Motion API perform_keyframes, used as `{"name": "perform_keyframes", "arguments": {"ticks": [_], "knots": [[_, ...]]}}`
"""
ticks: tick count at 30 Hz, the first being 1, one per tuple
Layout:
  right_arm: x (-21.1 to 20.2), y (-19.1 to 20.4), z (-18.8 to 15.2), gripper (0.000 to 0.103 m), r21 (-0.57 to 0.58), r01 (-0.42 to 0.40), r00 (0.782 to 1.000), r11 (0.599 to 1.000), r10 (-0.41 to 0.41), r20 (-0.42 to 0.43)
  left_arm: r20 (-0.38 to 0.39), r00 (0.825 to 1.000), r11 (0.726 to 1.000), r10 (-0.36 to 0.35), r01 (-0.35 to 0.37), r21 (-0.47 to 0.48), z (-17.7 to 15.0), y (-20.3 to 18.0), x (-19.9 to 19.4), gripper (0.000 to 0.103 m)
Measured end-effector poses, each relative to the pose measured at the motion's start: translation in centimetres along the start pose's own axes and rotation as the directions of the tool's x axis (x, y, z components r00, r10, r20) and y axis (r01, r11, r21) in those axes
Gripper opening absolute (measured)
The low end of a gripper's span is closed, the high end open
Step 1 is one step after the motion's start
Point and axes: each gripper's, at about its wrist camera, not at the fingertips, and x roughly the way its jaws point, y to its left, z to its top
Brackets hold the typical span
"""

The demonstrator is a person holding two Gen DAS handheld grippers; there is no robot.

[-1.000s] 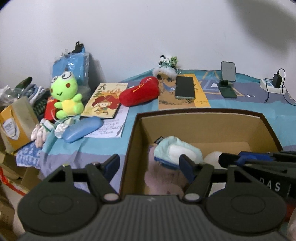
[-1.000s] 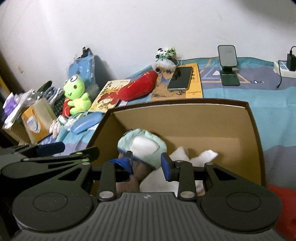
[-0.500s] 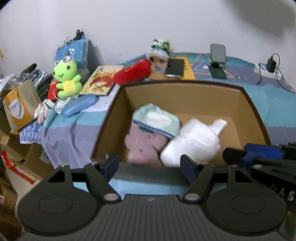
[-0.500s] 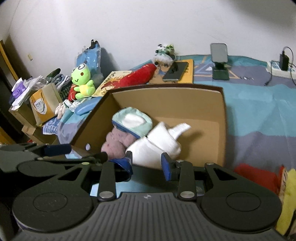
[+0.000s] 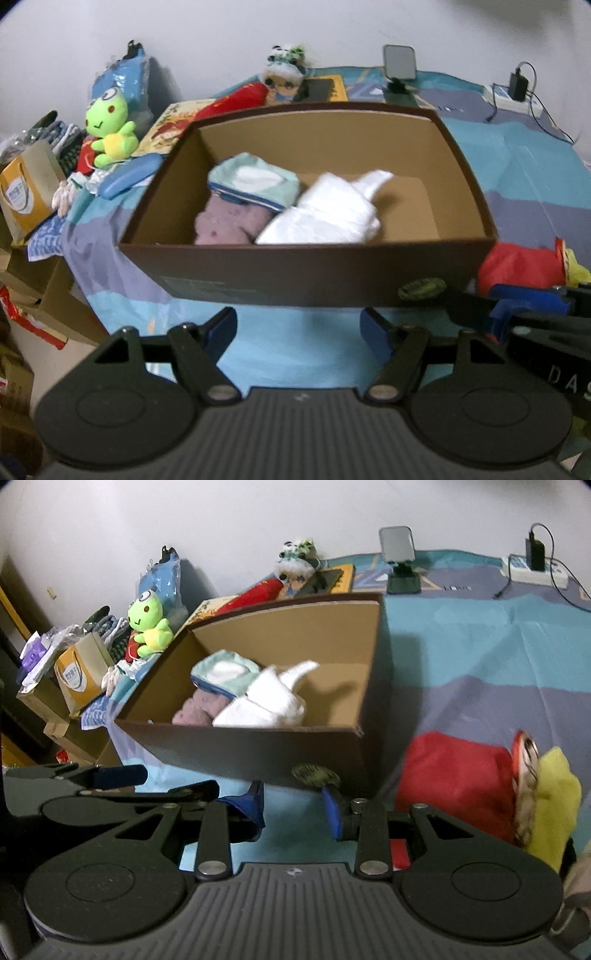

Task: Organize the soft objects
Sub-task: 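Move the right gripper to the pile and grasp the red cloth, then lift the red cloth with the right gripper toward the box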

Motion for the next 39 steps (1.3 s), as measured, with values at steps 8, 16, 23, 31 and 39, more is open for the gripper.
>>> {"name": "perform_keyframes", "arguments": {"ticks": [8,16,23,31,39], "knots": [[-1.4,-3.7,-2.0,0.017,0.043,0.023,1.0,0.999,-0.024,0.007,-0.042,0.997,0.996,-0.067,0.069,0.051,-1.0,-3.7,0.4,0.073],[-3.3,-8.8,-4.6,0.017,0.103,0.053,0.998,0.993,-0.057,0.04,-0.029,0.981,0.972,-0.193,0.196,0.13,-2.8,-7.5,0.3,0.073],[-5.3,-13.2,-5.4,0.017,0.227,0.013,0.994,0.974,-0.038,0.106,-0.01,0.937,0.923,-0.349,0.345,0.171,-3.6,-10.5,0.7,0.073],[-3.0,-14.1,-3.8,0.017,0.245,-0.015,0.993,0.969,-0.015,0.118,-0.038,0.9,0.889,-0.435,0.435,0.145,-2.1,-12.8,4.7,0.073],[0.5,-15.3,-3.9,0.014,0.319,-0.097,0.995,0.943,0.087,0.046,-0.063,0.87,0.863,-0.489,0.493,0.109,-1.8,-13.4,7.2,0.031]]}}
